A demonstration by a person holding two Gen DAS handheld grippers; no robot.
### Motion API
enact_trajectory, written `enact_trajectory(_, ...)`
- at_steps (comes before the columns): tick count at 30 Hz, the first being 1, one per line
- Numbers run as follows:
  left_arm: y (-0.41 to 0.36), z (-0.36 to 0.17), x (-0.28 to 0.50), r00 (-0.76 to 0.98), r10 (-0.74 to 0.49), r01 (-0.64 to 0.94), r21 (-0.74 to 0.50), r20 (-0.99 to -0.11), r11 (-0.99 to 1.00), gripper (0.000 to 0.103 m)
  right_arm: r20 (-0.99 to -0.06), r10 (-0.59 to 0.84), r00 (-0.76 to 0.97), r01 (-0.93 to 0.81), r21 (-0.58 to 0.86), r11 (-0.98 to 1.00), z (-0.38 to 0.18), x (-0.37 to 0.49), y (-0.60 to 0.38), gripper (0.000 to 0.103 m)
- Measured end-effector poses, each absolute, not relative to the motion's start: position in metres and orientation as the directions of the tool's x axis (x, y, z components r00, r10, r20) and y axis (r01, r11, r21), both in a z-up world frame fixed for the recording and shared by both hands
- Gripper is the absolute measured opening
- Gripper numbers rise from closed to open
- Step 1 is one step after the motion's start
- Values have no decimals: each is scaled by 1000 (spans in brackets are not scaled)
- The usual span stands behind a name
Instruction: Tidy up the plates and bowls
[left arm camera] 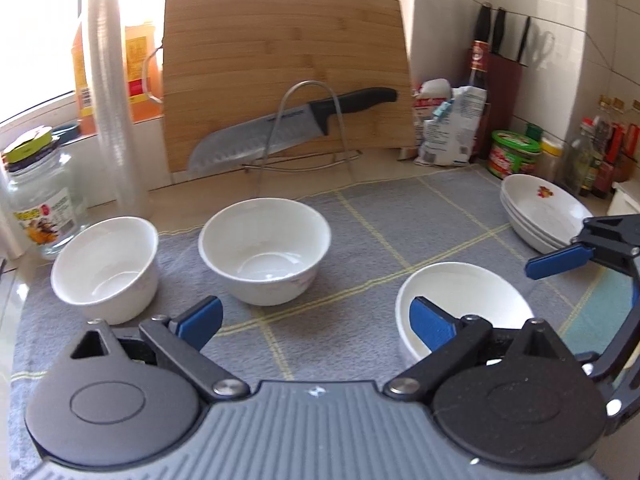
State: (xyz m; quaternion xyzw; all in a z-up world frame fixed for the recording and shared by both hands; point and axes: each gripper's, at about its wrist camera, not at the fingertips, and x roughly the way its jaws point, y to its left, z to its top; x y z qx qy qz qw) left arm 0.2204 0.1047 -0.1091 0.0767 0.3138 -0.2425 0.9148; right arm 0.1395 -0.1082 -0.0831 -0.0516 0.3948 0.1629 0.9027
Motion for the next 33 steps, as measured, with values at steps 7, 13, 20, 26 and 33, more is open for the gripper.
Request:
enact_trajectory(7, 113, -119, 223, 760, -276, 402, 92, -589, 911, 99, -742, 255, 620, -296, 81, 952, -74, 163, -106, 103)
enact_trajectory(13, 110, -125, 231, 775, -257, 396, 127, -577, 909, 99, -743, 304, 596, -319, 128, 939, -67, 194, -103, 103)
enact_trajectory(20, 100, -132, 246, 780, -247, 393, 143, -576, 908, 99, -740, 343, 578, -373, 134, 918, -59, 240, -91, 103)
enact_trajectory(26, 96, -137, 257, 768, -252, 403, 139, -589, 905, 99, -735, 395, 551, -413, 171, 894, -58, 284, -82, 103)
enact_trajectory(33, 89, -143, 265, 765, -266, 429, 157, -587, 889, 99, -758, 408, 509, -451, 169, 876, -72, 317, -63, 103)
